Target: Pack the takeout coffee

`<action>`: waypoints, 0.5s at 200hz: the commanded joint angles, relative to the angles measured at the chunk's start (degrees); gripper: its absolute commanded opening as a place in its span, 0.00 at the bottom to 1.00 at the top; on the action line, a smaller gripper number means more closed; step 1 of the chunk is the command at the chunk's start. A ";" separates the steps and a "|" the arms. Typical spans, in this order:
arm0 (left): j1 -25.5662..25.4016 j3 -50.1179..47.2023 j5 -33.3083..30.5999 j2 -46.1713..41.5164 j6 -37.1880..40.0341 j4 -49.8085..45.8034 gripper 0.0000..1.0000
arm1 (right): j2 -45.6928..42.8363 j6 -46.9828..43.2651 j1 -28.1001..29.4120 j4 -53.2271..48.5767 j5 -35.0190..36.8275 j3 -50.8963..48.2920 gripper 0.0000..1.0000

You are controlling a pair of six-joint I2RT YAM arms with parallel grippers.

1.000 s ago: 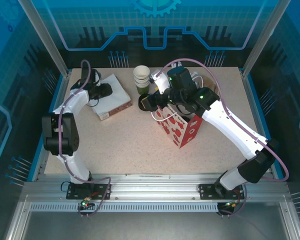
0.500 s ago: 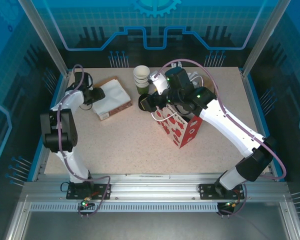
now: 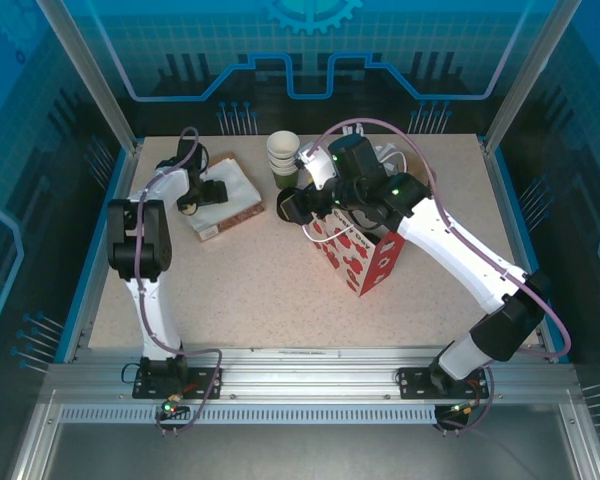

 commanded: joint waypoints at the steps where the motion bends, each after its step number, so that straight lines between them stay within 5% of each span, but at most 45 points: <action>1: -0.63 2.32 -0.64 2.62 1.68 -4.59 0.87 | 0.97 -0.28 0.60 -0.50 -0.20 1.45 0.84; 100: -0.72 1.73 2.19 3.03 1.14 -3.61 0.63 | 0.70 -0.11 0.54 -0.64 0.06 0.84 0.84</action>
